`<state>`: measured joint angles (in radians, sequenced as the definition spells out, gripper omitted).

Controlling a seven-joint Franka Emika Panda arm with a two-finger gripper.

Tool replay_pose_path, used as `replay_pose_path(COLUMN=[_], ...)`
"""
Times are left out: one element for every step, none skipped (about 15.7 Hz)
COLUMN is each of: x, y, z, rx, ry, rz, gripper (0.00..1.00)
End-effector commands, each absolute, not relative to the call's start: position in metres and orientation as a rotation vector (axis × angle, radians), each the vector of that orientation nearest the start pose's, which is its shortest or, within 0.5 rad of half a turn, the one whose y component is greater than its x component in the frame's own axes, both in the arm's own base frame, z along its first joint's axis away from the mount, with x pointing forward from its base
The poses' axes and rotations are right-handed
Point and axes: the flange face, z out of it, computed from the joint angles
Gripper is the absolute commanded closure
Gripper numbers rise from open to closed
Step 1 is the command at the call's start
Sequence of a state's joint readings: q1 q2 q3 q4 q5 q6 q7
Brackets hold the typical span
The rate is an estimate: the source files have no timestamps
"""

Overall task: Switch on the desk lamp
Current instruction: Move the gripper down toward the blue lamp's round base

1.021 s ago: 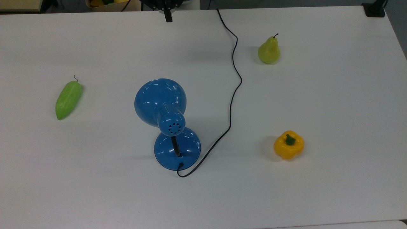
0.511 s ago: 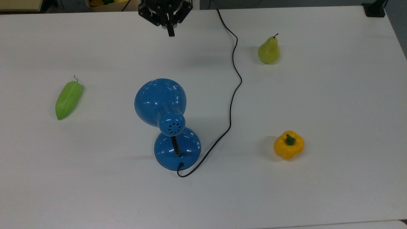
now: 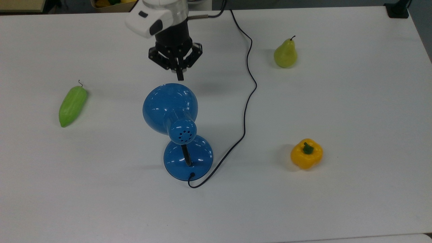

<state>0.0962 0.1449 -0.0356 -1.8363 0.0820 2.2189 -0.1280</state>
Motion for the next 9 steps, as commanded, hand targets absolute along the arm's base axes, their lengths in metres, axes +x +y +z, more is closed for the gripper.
replay_pose_path(x=[0.637,0.641,0.645,0.649,0.65,0.654,0.657,0.66,0.664], y=[0.046,0.047,0.049,0.053,0.055,0.054,0.053,0.053,0.054], z=[0.445,0.436,0.425,0.42,0.413,0.407,0.402,0.393,0.383], rx=[-3.05,-3.05,-3.048,-3.041,-3.037,-3.031,-3.021,-3.018,-3.015], ry=[-0.237,-0.238,-0.242,-0.248,-0.249,-0.24,-0.23,-0.226,-0.225], rz=[-0.459,-0.476,-0.497,-0.541,-0.576,-0.621,-0.663,-0.689,-0.712], gripper=[1.0,1.0,1.0,1.0,1.0,1.0,1.0,1.0,1.0])
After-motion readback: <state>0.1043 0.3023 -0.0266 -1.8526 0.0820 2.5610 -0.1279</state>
